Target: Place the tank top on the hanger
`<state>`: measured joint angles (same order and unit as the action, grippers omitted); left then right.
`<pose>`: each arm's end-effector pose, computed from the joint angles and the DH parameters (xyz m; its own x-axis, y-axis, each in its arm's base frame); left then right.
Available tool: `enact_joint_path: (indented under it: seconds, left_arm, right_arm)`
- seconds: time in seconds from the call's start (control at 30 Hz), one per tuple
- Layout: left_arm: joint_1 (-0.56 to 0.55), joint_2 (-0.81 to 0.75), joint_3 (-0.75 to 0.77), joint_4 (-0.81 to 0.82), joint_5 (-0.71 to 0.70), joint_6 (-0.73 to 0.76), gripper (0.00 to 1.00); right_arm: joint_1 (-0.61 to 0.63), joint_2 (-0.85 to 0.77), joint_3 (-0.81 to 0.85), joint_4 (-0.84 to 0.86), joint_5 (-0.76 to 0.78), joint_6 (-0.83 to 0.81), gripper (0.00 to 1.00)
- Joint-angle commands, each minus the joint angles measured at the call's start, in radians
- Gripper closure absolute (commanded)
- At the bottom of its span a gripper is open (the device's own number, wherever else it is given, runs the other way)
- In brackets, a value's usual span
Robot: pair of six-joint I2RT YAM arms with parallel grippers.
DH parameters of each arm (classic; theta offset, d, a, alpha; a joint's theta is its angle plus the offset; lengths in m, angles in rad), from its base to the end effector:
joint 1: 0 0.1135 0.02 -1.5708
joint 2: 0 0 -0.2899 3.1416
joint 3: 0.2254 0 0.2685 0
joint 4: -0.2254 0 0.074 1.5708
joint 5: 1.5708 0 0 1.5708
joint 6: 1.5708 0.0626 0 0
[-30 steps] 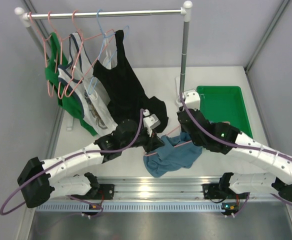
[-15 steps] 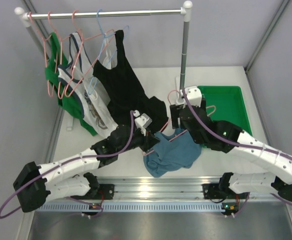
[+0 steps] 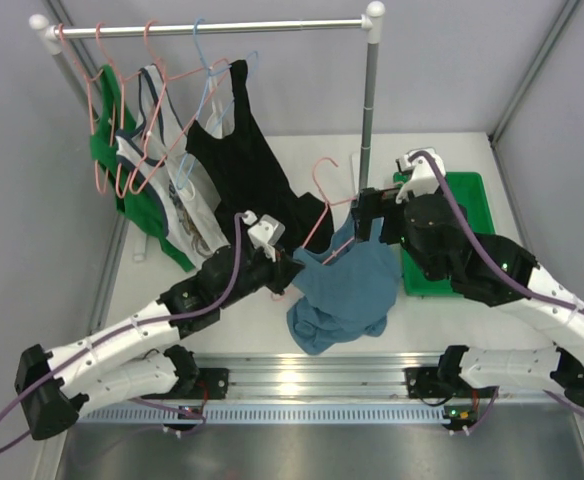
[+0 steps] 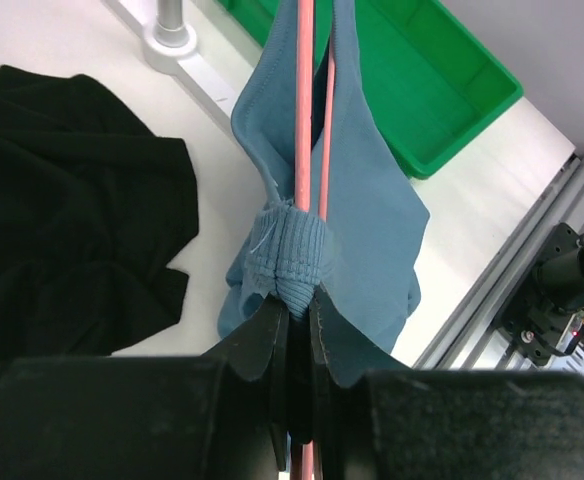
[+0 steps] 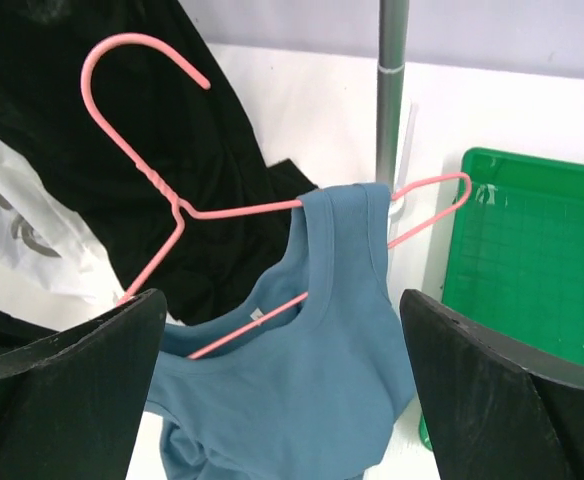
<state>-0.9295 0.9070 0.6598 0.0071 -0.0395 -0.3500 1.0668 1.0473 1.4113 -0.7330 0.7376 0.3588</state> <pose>0.1470 -0.1928 0.3035 -0.4003 -0.0365 -0.9156 0.6818 0.6557 -0.3242 0.1385 0.1640 0.4704 -0.2843 0.0227 -0.9585 -0.2620 0.9598 0.1004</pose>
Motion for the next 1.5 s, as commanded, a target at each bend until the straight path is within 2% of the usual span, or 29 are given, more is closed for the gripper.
enact_joint_path:
  seconds: [0.0,0.07,0.2,0.23,0.57,0.7,0.8,0.87,1.0,1.27,1.47]
  left_arm:
    - [0.000,-0.043,0.173,-0.117,-0.079,0.032,1.00]
    - [0.000,-0.046,0.239,-0.172,-0.109,0.060,1.00]
    - [0.000,-0.008,0.517,-0.392,-0.160,0.108,1.00]
    - [0.000,0.019,0.567,-0.474,-0.168,0.117,1.00]
    - [0.000,0.213,1.158,-0.859,-0.218,0.204,1.00]
    - [0.000,0.282,1.381,-0.939,-0.227,0.226,1.00]
    - [0.000,0.308,1.464,-0.984,-0.238,0.226,1.00]
    - [0.000,0.311,1.463,-0.998,-0.253,0.218,1.00]
    - [0.000,0.270,1.344,-0.983,-0.293,0.198,1.00]
    - [0.003,0.224,1.105,-0.811,-0.381,0.227,1.00]
    - [0.073,0.254,1.060,-0.704,-0.356,0.264,1.00]
  right_arm:
    - [0.013,-0.033,0.057,-0.009,-0.009,-0.014,0.00]
    - [0.013,-0.041,0.063,-0.008,0.011,-0.026,0.00]
    - [0.013,-0.044,0.063,-0.012,0.057,-0.049,0.00]
    - [0.012,-0.044,0.064,-0.014,0.063,-0.052,0.00]
    - [0.013,-0.053,0.072,-0.005,0.075,-0.061,0.00]
    - [0.013,-0.059,0.074,-0.002,0.082,-0.064,0.00]
    - [0.013,-0.064,0.074,-0.003,0.085,-0.064,0.00]
    - [0.013,-0.066,0.069,-0.005,0.086,-0.063,0.00]
    - [0.012,-0.073,0.060,-0.003,0.086,-0.055,0.00]
    - [0.013,-0.066,0.057,-0.003,0.085,-0.057,0.00]
    - [0.013,-0.075,0.035,-0.012,0.094,-0.043,0.00]
